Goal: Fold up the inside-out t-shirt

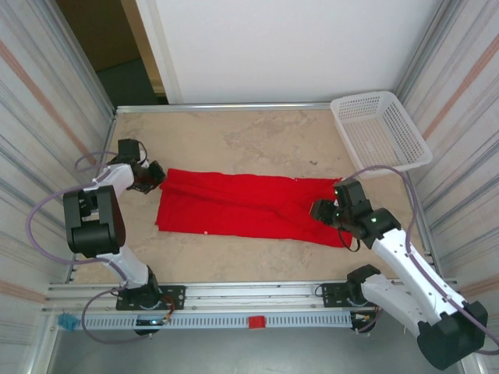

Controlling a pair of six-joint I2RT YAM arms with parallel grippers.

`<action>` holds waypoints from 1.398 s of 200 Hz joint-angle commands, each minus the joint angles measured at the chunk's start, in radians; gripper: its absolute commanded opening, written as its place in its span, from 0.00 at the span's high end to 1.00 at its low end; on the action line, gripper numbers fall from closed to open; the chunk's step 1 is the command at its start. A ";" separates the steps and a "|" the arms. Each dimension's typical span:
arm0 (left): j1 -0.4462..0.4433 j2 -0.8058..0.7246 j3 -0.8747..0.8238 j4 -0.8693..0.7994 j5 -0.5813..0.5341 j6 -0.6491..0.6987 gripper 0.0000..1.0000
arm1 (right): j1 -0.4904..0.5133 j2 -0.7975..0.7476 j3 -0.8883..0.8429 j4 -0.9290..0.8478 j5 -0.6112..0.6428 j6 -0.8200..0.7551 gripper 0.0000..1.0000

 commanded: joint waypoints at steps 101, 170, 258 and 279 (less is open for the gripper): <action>-0.107 -0.127 0.048 -0.005 0.005 -0.082 0.50 | -0.069 0.407 0.156 0.135 -0.080 -0.173 0.46; -0.128 0.033 0.001 0.029 -0.029 -0.091 0.50 | 0.039 0.647 0.243 0.217 -0.054 -0.196 0.42; -0.123 0.061 -0.040 0.057 -0.050 -0.076 0.50 | 0.089 0.870 0.364 0.241 -0.073 -0.228 0.46; -0.124 0.059 -0.042 0.061 -0.047 -0.078 0.50 | 0.109 0.877 0.350 0.238 -0.071 -0.228 0.59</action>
